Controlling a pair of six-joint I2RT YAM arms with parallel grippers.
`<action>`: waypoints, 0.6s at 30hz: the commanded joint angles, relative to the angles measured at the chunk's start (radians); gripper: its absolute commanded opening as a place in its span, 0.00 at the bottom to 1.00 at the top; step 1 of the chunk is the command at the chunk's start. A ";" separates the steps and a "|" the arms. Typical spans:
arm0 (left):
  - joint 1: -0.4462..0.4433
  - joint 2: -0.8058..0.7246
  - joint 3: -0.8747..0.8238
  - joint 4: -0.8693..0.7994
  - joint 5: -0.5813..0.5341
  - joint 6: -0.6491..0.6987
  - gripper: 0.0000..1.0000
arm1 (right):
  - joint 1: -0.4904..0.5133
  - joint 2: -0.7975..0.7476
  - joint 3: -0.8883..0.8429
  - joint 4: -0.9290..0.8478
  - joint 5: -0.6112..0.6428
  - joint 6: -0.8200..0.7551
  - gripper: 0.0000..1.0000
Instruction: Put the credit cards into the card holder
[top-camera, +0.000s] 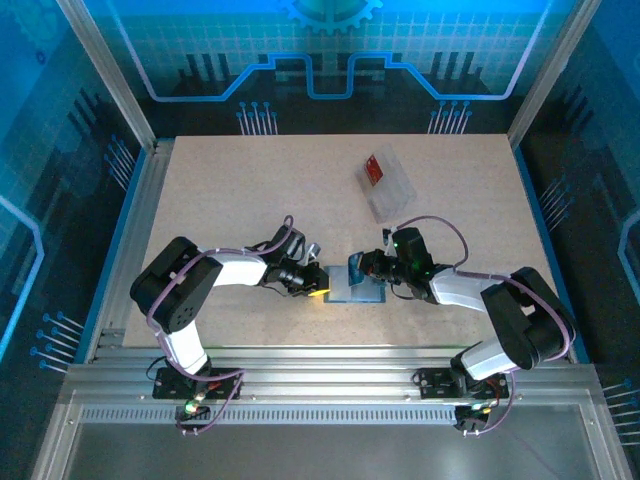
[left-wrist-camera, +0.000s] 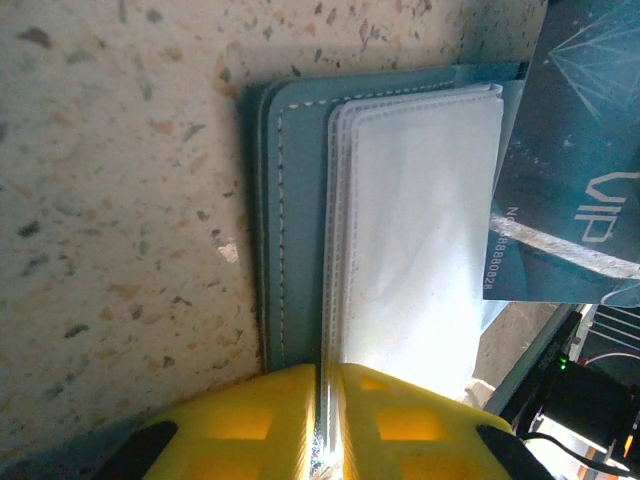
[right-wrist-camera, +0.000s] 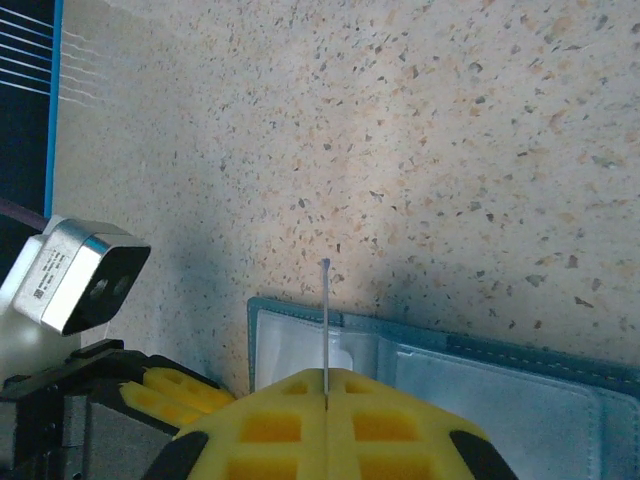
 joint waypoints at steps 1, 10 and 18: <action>-0.010 0.024 0.009 -0.050 -0.025 -0.001 0.16 | 0.012 0.011 0.003 0.030 -0.020 0.020 0.00; -0.010 0.022 0.010 -0.054 -0.026 0.001 0.16 | 0.011 0.020 -0.011 0.004 -0.017 0.056 0.00; -0.010 0.023 0.011 -0.057 -0.028 0.004 0.16 | 0.012 0.032 -0.057 0.034 -0.024 0.106 0.00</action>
